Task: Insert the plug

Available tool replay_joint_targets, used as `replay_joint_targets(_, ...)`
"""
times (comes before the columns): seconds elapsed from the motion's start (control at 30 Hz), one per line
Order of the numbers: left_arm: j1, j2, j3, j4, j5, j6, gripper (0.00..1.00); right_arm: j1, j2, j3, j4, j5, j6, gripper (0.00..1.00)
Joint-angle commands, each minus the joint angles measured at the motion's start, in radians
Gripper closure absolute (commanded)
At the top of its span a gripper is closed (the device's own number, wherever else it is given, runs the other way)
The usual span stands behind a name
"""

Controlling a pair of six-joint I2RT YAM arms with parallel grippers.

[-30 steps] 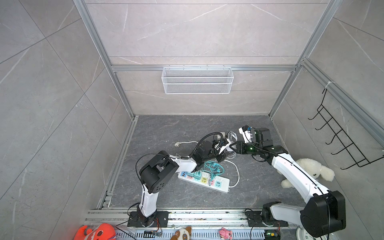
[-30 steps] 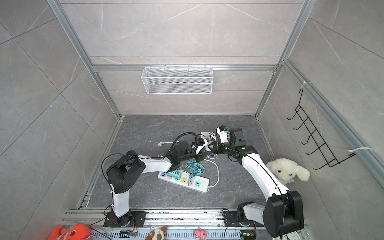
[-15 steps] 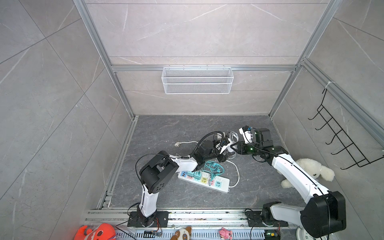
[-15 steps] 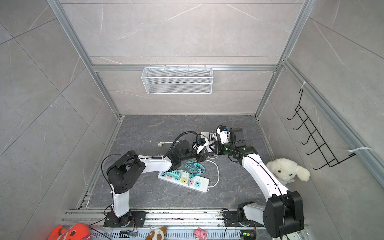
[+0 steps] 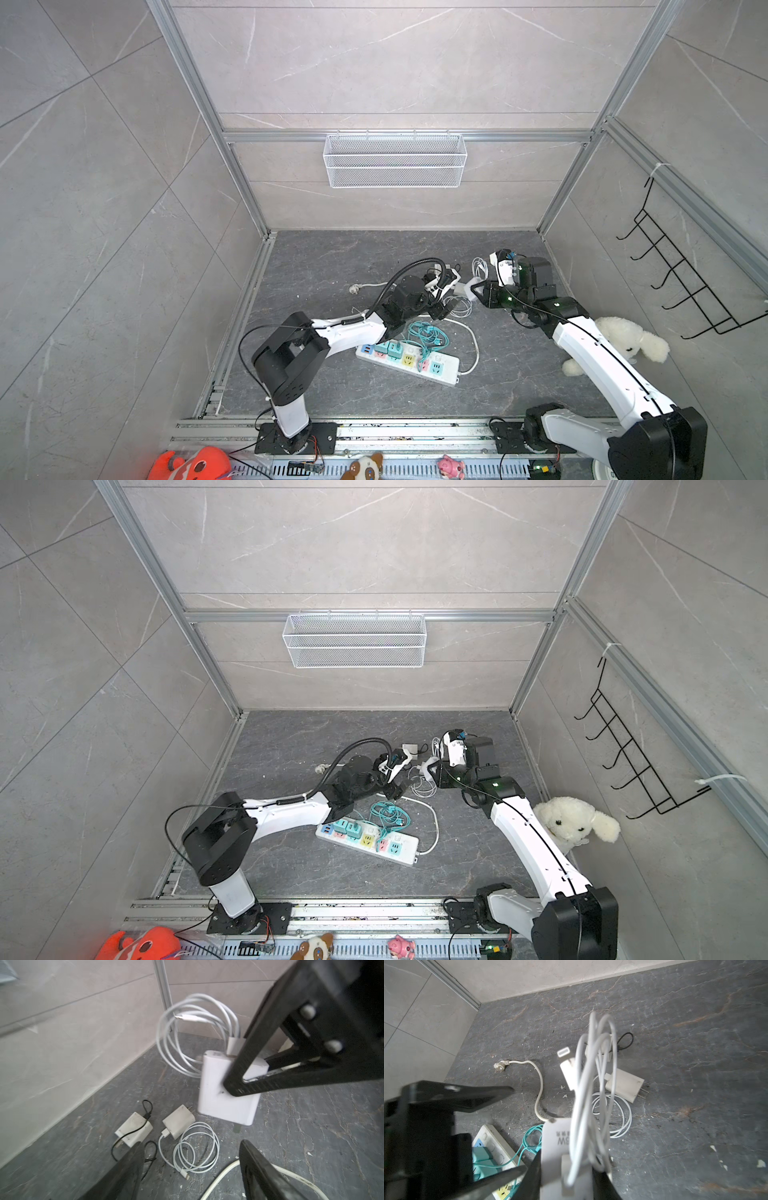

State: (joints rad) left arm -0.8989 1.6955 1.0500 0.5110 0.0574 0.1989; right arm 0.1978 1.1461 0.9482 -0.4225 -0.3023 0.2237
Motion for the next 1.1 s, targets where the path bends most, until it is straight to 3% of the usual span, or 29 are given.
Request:
replay_joint_targets(0.0,-0.001,-0.131,-0.019,-0.131,-0.171,-0.03,0.29,0.0,-0.06,0.028,-0.05,0.097,-0.001,0.89)
replay_joint_targets(0.3,-0.078,-0.311,-0.076,-0.528,-0.426,-0.197,0.34,0.019,-0.22,0.0,-0.244,0.358,0.041,0.89)
replay_joint_targets(0.4,-0.131,-0.351,-0.107,-0.627,-0.52,-0.22,0.35,0.057,-0.288,-0.037,-0.285,0.373,0.084,0.91)
replay_joint_targets(0.57,-0.208,-0.415,-0.161,-0.717,-0.569,-0.278,0.41,0.178,-0.339,-0.119,-0.295,0.388,0.151,0.92)
replay_joint_targets(0.8,-0.324,-0.473,-0.186,-0.825,-0.616,-0.371,0.44,0.364,-0.264,-0.138,-0.213,0.423,0.223,0.92)
replay_joint_targets(1.07,-0.447,-0.483,-0.19,-0.955,-0.715,-0.471,0.49,0.436,-0.053,-0.009,-0.17,0.486,0.165,0.93)
